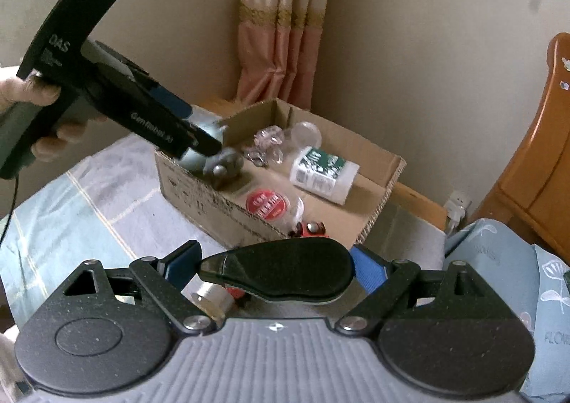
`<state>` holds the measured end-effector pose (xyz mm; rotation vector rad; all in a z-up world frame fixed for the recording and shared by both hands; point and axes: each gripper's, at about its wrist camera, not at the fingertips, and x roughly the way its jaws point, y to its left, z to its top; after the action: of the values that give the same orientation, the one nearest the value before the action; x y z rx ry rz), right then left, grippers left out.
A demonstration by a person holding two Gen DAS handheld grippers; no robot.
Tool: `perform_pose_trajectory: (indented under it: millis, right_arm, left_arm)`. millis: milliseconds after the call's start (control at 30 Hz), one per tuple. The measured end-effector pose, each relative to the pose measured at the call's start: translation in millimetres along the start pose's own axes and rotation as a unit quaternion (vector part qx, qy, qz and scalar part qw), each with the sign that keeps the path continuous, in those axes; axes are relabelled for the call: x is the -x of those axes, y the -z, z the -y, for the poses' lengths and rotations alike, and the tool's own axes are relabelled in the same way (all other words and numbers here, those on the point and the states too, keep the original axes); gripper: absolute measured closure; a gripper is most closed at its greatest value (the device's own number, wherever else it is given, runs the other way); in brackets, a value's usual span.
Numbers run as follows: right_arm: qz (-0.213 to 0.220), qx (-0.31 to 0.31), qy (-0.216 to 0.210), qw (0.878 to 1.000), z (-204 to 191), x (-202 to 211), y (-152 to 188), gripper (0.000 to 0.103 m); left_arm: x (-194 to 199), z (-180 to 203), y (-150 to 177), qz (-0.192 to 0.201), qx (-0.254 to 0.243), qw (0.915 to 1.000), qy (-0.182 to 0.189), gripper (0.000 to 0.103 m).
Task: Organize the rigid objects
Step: 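Drop the light blue case into the box with the left tool while the right carries the black case, then lower the black oval case into the box and open the right tool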
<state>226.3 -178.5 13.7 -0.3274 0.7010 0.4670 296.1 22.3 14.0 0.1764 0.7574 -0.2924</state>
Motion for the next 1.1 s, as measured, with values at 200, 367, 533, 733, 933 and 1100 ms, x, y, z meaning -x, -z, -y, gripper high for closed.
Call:
perform_pose_trajectory:
  millis: [200,367,533,733,933,1100]
  right_arm:
    - [-0.005,0.001,-0.007,1.000,-2,-7,-4,0.010]
    - [-0.005,-0.007,-0.006,1.000,4,-15,-14,0.010]
    - [-0.009,-0.024,0.006,1.000,15,-29,-30,0.010]
    - [-0.019,-0.069,0.024,0.997,35,-59,-54,0.010]
    - [-0.040,-0.116,0.035,0.992,47,-94,-73,0.010]
    - [-0.032,-0.123,0.047,0.991,43,-112,-82,0.000]
  left_arm:
    - [18,-3,8,0.022,-0.005,0.9996,-0.015,0.005]
    - [27,-5,25,0.016,0.002,0.9998,-0.014,0.004]
    - [38,-2,45,0.021,-0.002,0.9990,-0.040,0.004]
    - [51,-10,67,0.034,0.048,0.9972,-0.047,0.003]
    - [50,-24,90,0.016,0.109,0.9917,-0.068,0.003]
    - [44,-33,101,0.004,0.159,0.9857,-0.056,0.003]
